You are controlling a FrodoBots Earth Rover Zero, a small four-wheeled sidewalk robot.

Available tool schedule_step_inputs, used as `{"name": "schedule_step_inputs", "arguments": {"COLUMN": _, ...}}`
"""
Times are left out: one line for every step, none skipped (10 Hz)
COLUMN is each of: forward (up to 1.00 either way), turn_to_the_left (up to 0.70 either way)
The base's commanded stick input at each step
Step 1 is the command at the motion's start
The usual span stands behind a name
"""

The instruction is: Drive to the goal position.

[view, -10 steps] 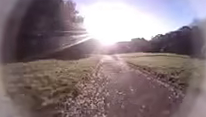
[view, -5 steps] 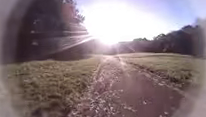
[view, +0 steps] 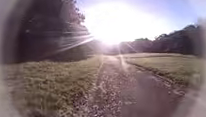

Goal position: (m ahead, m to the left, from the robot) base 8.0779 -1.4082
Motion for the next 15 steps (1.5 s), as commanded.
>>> {"name": "schedule_step_inputs", "arguments": {"forward": 0.85, "turn_to_the_left": 0.00}}
{"name": "schedule_step_inputs", "arguments": {"forward": 0.85, "turn_to_the_left": 0.00}}
{"name": "schedule_step_inputs", "arguments": {"forward": 0.85, "turn_to_the_left": 0.00}}
{"name": "schedule_step_inputs", "arguments": {"forward": 0.85, "turn_to_the_left": 0.00}}
{"name": "schedule_step_inputs", "arguments": {"forward": 0.85, "turn_to_the_left": 0.00}}
{"name": "schedule_step_inputs", "arguments": {"forward": 0.85, "turn_to_the_left": 0.00}}
{"name": "schedule_step_inputs", "arguments": {"forward": 0.85, "turn_to_the_left": 0.00}}
{"name": "schedule_step_inputs", "arguments": {"forward": 0.85, "turn_to_the_left": 0.00}}
{"name": "schedule_step_inputs", "arguments": {"forward": 0.85, "turn_to_the_left": 0.00}}
{"name": "schedule_step_inputs", "arguments": {"forward": 0.85, "turn_to_the_left": 0.00}}
{"name": "schedule_step_inputs", "arguments": {"forward": 0.85, "turn_to_the_left": 0.00}}
{"name": "schedule_step_inputs", "arguments": {"forward": 0.85, "turn_to_the_left": 0.00}}
{"name": "schedule_step_inputs", "arguments": {"forward": 0.85, "turn_to_the_left": 0.00}}
{"name": "schedule_step_inputs", "arguments": {"forward": 0.85, "turn_to_the_left": 0.00}}
{"name": "schedule_step_inputs", "arguments": {"forward": 0.85, "turn_to_the_left": 0.00}}
